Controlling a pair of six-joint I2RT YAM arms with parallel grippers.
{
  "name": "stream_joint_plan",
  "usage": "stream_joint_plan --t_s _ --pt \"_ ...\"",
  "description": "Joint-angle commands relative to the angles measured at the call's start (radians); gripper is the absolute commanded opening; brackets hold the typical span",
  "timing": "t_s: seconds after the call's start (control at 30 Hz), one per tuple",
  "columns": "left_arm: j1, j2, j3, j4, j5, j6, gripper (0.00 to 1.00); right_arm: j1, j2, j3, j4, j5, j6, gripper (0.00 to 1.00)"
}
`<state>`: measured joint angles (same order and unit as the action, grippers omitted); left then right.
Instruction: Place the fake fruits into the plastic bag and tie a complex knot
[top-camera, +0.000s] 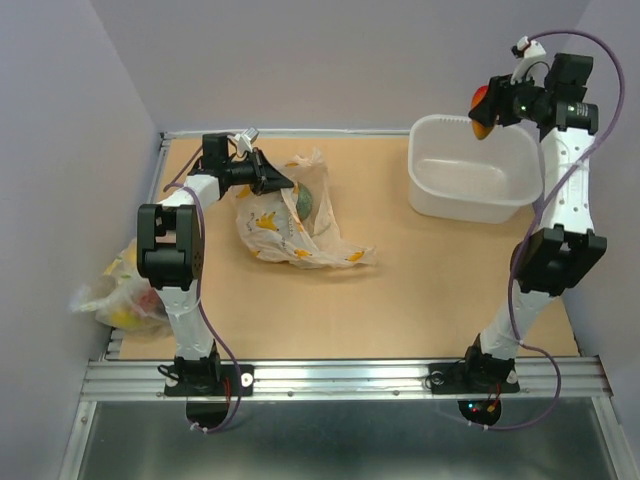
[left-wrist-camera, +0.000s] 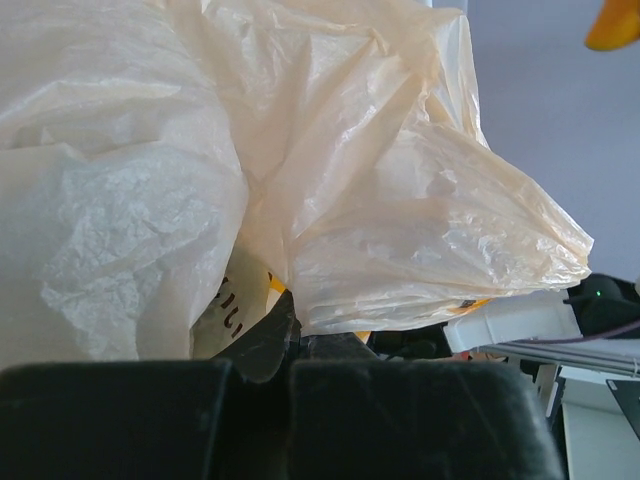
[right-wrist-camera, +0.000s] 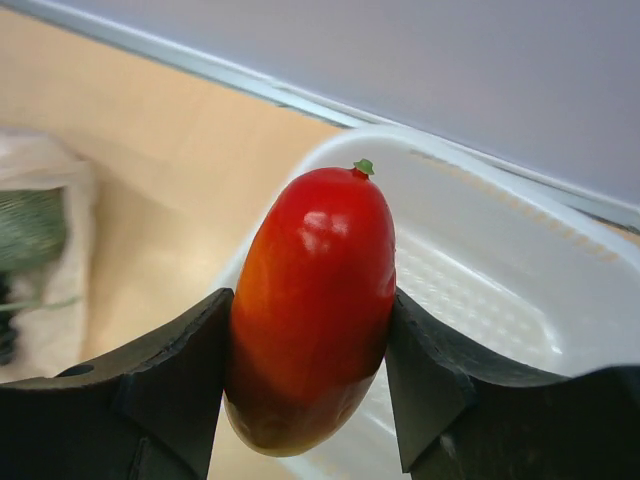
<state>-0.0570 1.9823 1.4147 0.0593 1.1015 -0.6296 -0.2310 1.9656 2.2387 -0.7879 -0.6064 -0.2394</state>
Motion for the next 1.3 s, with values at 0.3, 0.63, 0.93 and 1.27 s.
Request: stream_joint_plan --t_s 0.3,0.63,0.93,1.27 --pt "0.002 -0.103 -0.037 0.008 0.064 0.047 0.00 0.530 -0.039 -0.447 0.125 -0.202 0.097 0.04" --pt "0.002 -0.096 -0.014 0.008 0.058 0.045 0.00 0.731 0.134 -0.470 0.272 -0.197 0.285 0.04" --pt "0.002 -0.096 -0.019 0.005 0.055 0.051 0.00 0.818 0.182 -0.551 0.273 -0.155 0.258 0.63" --pt "0.003 -0.105 -0.028 -0.021 0.051 0.082 0.00 0.768 0.026 -0.605 0.196 -0.162 0.214 0.99"
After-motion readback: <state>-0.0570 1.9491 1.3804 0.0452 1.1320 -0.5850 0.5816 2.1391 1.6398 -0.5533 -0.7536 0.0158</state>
